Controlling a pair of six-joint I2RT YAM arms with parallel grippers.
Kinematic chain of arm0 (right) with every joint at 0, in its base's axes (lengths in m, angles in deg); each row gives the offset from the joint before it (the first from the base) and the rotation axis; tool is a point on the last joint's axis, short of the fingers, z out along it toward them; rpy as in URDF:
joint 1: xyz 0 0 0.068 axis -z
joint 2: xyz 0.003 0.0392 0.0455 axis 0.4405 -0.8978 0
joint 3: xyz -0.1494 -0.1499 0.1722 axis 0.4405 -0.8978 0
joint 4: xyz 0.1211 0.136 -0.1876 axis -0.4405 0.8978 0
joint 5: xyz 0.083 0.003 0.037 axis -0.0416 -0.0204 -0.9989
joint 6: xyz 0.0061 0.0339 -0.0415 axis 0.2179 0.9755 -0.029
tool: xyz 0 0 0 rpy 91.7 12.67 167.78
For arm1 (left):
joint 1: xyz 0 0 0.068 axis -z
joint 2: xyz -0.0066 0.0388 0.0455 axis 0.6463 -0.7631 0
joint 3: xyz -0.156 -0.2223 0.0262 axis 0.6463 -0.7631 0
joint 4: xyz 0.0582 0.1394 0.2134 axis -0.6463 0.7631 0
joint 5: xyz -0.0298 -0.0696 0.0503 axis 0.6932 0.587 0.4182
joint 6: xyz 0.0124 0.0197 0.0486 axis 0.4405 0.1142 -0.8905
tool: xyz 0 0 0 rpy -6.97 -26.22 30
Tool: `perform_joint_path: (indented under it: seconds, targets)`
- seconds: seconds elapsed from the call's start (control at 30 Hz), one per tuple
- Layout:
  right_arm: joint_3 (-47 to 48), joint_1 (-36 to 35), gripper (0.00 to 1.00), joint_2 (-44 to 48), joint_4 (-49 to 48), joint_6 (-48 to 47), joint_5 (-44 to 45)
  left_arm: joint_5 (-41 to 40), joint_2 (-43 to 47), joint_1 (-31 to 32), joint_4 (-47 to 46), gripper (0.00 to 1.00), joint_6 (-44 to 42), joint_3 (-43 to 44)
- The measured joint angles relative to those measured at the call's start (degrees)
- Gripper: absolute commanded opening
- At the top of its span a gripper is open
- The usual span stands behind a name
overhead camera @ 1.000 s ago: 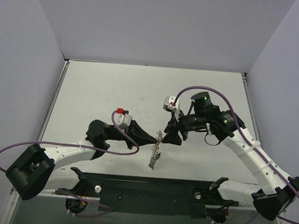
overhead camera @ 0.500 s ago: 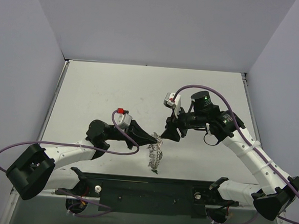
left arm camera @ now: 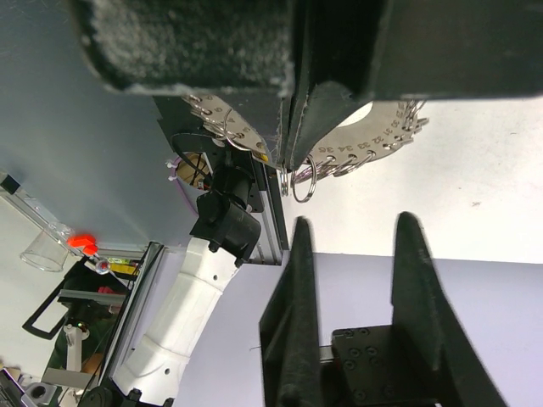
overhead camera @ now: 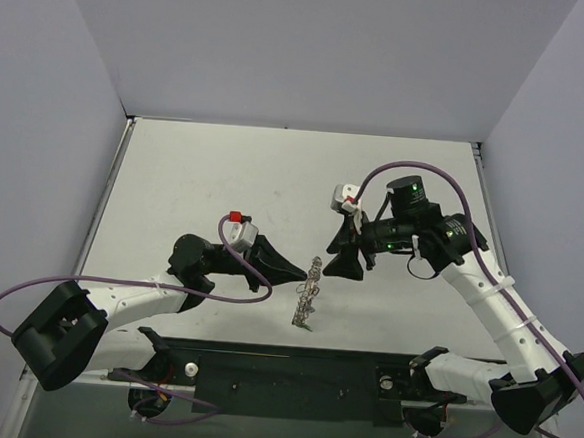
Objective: Put the keys on the keyring
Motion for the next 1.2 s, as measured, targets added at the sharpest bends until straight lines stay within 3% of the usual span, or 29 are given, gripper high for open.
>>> perform_joint_path:
  seconds: [0.13, 0.23, 0.4, 1.2]
  targets:
    - [0.0, 0.26, 0.41, 0.81, 3.19, -5.16, -6.21, -0.02, 0.0, 0.0, 0.02, 0.0, 0.0, 0.0]
    - [0.0, -0.04, 0.25, 1.42, 4.48, -7.1, -9.03, -0.02, 0.0, 0.0, 0.02, 0.0, -0.02, 0.0]
    - [-0.02, -2.14, 0.16, 1.53, 4.9, -7.91, -11.1, -0.04, 0.0, 0.0, 0.02, 0.0, -0.02, 0.0]
    - [-3.34, -4.0, 0.29, 1.57, 3.48, -6.16, -8.9, -0.46, 0.0, 0.0, 0.02, 0.0, 0.0, -0.02]
